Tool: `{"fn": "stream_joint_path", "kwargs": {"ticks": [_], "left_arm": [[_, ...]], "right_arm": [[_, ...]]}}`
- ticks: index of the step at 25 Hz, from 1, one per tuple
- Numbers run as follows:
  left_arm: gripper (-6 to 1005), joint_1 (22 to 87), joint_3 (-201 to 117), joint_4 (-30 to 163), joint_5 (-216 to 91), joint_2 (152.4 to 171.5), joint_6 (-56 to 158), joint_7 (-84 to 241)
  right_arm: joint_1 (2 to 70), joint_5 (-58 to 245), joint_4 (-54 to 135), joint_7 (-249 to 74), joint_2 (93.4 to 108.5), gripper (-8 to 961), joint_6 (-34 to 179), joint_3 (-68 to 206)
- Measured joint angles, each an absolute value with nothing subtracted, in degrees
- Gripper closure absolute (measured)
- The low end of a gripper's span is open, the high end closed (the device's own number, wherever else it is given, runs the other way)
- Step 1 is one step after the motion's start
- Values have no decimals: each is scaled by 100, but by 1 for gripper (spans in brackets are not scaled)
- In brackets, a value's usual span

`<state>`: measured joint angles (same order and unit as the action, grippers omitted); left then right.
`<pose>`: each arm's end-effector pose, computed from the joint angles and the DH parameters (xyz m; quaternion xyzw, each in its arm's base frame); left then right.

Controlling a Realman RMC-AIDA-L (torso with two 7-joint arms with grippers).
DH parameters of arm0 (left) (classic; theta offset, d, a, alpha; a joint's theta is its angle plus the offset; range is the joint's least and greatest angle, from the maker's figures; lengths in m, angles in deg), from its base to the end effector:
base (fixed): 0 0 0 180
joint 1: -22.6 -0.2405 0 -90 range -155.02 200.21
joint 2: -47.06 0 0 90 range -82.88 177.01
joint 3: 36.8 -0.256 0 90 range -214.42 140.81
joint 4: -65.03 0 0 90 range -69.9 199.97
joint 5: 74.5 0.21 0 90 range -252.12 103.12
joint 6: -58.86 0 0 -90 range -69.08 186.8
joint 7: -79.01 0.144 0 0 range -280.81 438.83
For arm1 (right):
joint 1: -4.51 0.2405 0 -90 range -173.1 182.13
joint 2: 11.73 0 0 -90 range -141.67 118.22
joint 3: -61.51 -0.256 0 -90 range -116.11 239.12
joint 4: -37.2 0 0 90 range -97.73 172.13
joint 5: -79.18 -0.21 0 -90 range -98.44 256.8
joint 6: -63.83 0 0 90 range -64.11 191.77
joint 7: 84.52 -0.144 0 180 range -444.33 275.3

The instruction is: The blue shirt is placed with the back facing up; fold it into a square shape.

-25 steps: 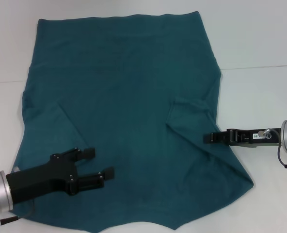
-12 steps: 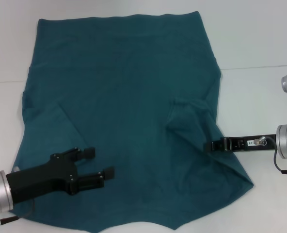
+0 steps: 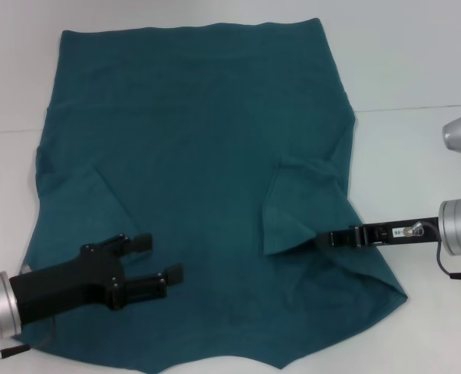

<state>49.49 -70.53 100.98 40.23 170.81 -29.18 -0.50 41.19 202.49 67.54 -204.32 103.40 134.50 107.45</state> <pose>-0.2724 0.3082 -0.0248 -0.9023 -0.2854 -0.2894 0.1441 0.2871 0.3712 -0.0111 -0.8270 0.5263 0.1342 0.1451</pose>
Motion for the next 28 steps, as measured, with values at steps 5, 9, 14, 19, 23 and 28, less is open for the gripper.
{"fn": "stream_joint_path", "kwargs": {"ticks": [5,9,14,19,23,28], "left_arm": [[51,4949,-7029,10124,4007,17081,-2912,-65],[51,4949,-7016,10135,4003,17074,-2908,-74],[51,4949,-7013,10147,4002,17072,-2845,-82],[52,4931,-6954,10151,4001,17071,-2641,-147],[52,4908,-6734,10168,4006,17049,-2552,-355],[52,4834,-6401,10240,4049,16985,-2523,-674]], "right_arm": [[4068,20180,6894,-20135,10349,807,13723,10509],[4047,20038,6913,-19925,10328,649,13915,10236],[4038,19999,6913,-19887,10317,406,13824,10149],[4050,19990,6913,-19753,10357,113,13635,10140],[4046,19934,6912,-19506,10436,82,13459,10109],[4023,19688,6909,-19213,10479,44,13400,10006]]}}
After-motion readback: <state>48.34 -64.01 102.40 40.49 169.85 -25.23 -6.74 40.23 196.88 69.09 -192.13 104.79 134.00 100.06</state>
